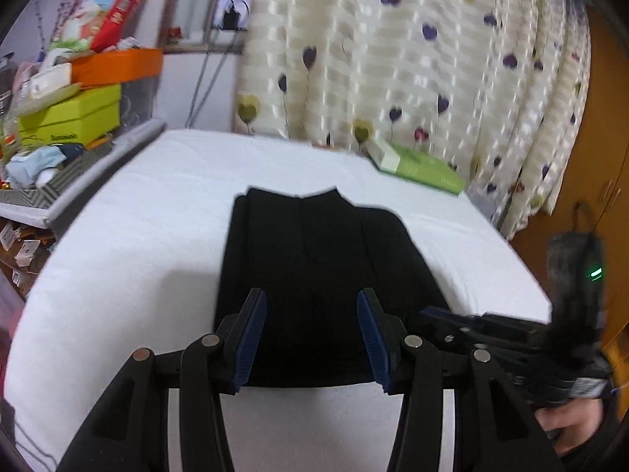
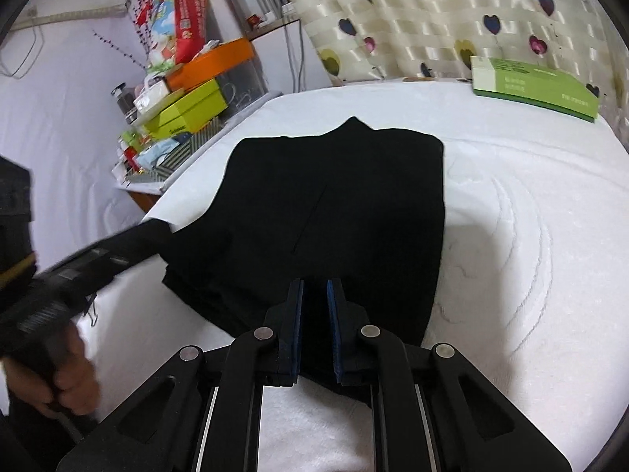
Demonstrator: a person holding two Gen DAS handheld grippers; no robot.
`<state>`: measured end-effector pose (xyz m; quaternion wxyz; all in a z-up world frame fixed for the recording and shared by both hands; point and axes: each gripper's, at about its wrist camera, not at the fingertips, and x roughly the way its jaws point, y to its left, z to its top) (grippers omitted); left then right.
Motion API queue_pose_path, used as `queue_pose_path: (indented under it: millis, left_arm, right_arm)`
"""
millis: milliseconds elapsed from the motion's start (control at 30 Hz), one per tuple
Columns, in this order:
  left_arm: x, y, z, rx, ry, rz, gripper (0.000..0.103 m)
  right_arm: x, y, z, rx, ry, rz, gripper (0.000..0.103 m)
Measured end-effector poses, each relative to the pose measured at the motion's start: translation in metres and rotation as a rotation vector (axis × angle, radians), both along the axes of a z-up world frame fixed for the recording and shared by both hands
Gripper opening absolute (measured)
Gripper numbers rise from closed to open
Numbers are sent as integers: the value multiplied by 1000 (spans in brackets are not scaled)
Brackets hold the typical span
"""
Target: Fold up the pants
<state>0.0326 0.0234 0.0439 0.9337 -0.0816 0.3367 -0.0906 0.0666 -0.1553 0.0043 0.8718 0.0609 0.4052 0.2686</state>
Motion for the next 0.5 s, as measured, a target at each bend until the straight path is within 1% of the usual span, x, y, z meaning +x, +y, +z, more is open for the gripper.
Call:
queue_pose_path:
  millis: [67,167,200,267,300,333,500]
  left_arm:
    - [5,-4,-10,28,17,-6,50]
    - [4,-1,-19,61,23,-3,48]
    - [2,0,-20,58,19,-8,48]
    - [1,2,-22,48,16,-13,48]
    - [1,2,-22,49,16,-15,48]
    - [1,1,-22,52,17,-14,48]
    - [4,3,-24,37,29,-12,49]
  right_arm:
    - [1,-4,3,15,1,19,13]
    - [6,-18,10,32,-38,-29,13]
    - [10,-22,9,34,-36,-47,13]
    - [19,-26,-3,-6,17,-66,13]
    - [21,-25,-10,-14,37,-57,13]
    - [16,-27,-10,2,11,-60,13]
    - [14,-29,-8,0,15,-63,13]
